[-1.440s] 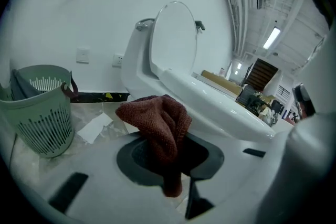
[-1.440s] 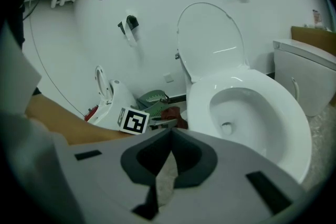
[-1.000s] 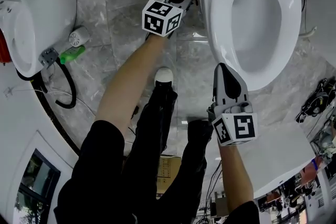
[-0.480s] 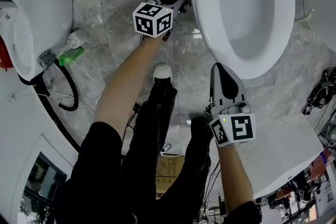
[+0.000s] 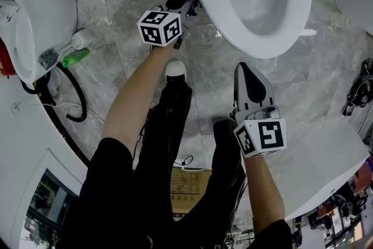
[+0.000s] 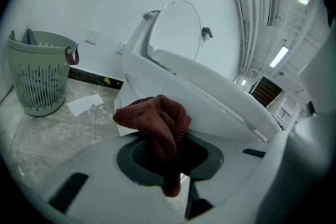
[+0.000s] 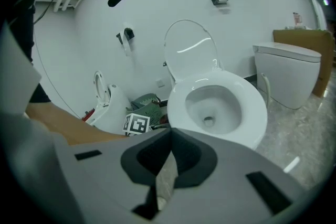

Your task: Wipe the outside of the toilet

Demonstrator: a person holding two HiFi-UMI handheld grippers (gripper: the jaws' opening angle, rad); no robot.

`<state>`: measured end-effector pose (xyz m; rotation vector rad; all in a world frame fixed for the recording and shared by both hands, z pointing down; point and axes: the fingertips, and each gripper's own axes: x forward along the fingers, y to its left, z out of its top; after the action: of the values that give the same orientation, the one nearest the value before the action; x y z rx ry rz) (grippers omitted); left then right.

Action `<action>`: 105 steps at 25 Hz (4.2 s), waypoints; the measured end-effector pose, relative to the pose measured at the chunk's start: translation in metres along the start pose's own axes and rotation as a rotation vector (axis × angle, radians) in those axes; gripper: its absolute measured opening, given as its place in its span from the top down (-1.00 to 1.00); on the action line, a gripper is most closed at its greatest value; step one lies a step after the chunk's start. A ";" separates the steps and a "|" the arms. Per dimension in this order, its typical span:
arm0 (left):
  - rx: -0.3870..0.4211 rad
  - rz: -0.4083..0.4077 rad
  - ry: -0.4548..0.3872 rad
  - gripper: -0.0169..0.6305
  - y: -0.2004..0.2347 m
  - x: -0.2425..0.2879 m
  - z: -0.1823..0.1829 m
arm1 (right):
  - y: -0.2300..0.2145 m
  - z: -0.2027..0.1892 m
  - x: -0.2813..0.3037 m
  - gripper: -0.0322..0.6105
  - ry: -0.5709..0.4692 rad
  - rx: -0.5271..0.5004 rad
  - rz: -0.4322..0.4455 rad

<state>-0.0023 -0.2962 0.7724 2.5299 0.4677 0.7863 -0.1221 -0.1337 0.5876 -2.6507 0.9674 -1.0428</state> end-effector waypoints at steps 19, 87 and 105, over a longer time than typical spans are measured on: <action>-0.091 0.088 -0.011 0.73 -0.117 -0.032 -0.090 | -0.056 -0.043 -0.135 0.89 -0.025 0.014 -0.026; 0.038 0.555 -0.191 0.69 -0.565 -0.026 0.191 | -0.223 0.379 -0.307 0.89 0.071 -0.465 0.562; -0.455 1.092 -0.452 0.70 -0.489 0.043 0.070 | -0.315 0.348 -0.151 0.89 0.322 -0.680 0.919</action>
<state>-0.0165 0.1131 0.4926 2.2625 -1.1859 0.5037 0.1838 0.1697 0.3477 -1.9100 2.6255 -0.9857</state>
